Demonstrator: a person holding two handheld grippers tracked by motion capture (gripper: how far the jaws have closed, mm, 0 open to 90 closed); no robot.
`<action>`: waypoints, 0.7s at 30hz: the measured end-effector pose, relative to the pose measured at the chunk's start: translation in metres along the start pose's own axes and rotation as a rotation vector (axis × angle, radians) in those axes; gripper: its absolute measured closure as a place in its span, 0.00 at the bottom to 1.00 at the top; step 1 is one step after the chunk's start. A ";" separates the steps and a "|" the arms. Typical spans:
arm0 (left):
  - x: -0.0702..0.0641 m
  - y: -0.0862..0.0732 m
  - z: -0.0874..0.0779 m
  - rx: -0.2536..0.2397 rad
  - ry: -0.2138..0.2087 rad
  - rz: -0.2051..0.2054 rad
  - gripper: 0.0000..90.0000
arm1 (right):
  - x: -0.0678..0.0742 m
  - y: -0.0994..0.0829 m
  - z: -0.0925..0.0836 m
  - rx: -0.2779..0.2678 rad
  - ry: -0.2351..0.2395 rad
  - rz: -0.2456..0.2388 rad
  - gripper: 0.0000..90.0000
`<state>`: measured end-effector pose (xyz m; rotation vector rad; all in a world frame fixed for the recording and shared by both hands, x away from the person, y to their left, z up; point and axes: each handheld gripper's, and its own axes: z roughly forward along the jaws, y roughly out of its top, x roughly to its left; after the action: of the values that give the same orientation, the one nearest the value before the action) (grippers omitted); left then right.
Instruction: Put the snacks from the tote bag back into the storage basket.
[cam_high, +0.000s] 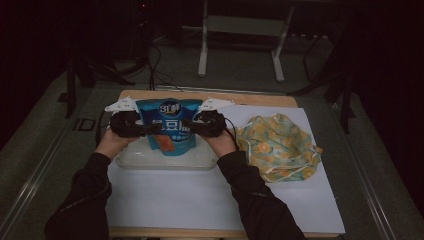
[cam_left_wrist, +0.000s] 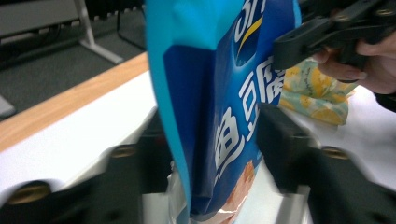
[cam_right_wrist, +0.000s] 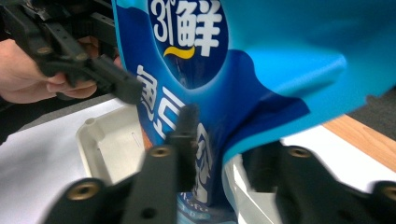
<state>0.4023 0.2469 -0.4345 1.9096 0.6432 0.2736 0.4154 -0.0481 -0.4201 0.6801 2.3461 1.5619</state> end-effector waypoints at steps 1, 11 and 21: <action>0.000 0.002 0.000 0.007 0.000 -0.006 0.50 | 0.000 0.000 0.000 -0.003 0.010 0.005 0.65; -0.003 0.001 -0.008 -0.007 -0.052 -0.024 0.17 | -0.003 0.004 -0.011 -0.037 -0.013 0.014 0.27; -0.011 -0.006 -0.014 -0.038 -0.042 -0.051 0.03 | -0.012 -0.001 -0.031 -0.016 -0.031 0.028 0.16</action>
<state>0.3848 0.2541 -0.4330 1.8556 0.6530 0.2116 0.4116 -0.0788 -0.4095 0.7311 2.3087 1.5691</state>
